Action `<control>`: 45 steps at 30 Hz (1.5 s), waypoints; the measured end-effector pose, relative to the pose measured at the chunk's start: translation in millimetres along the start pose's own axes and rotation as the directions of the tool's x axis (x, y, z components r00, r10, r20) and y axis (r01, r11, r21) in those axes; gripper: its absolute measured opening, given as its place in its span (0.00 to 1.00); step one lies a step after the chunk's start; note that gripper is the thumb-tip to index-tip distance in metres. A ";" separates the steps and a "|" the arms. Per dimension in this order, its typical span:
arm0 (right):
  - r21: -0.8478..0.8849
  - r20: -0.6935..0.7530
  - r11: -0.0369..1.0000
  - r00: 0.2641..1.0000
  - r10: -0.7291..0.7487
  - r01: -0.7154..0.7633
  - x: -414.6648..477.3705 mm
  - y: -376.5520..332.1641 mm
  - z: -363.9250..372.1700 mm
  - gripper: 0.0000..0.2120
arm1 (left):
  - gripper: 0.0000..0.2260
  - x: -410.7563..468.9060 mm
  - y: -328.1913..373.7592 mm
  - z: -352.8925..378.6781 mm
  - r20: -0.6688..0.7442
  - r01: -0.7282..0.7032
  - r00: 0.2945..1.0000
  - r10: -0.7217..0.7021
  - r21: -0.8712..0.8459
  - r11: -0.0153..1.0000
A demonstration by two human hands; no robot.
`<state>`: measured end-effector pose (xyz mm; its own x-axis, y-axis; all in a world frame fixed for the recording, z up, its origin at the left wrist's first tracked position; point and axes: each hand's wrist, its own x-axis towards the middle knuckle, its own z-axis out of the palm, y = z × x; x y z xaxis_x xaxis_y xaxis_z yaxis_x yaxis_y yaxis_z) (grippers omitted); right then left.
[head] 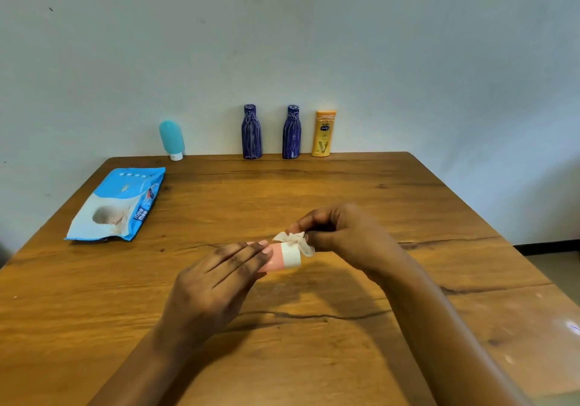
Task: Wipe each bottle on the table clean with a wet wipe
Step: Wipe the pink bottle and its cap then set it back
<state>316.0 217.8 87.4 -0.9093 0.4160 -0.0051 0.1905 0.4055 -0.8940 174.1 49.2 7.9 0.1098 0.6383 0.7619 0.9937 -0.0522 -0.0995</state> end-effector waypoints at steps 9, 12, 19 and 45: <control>-0.698 -0.142 0.632 0.799 -0.584 0.337 -27.1 45.9 42.0 0.11 | 0.17 7.7 1.1 -3.3 -0.052 0.273 0.957 -0.284 -0.159 0.949; -0.485 -0.466 0.794 0.660 -0.589 0.366 -21.3 37.6 29.7 0.13 | 0.18 11.5 8.2 -3.8 -0.014 0.386 0.913 -0.408 -0.293 0.875; -0.386 -0.404 0.760 0.645 -0.649 0.522 -14.8 39.9 37.6 0.12 | 0.19 14.9 27.3 2.7 0.100 0.600 0.596 -0.796 -0.715 0.359; -0.098 -0.347 0.948 0.882 -0.319 0.304 10.7 2.1 18.1 0.13 | 0.11 17.1 7.2 7.8 0.265 0.562 0.454 -0.851 -0.826 0.043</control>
<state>300.0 208.4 77.4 -0.7344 0.5199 0.4363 -0.0599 0.5907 -0.8046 182.9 65.7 15.2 -0.8018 0.5375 0.2610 0.1238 -0.2779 0.9526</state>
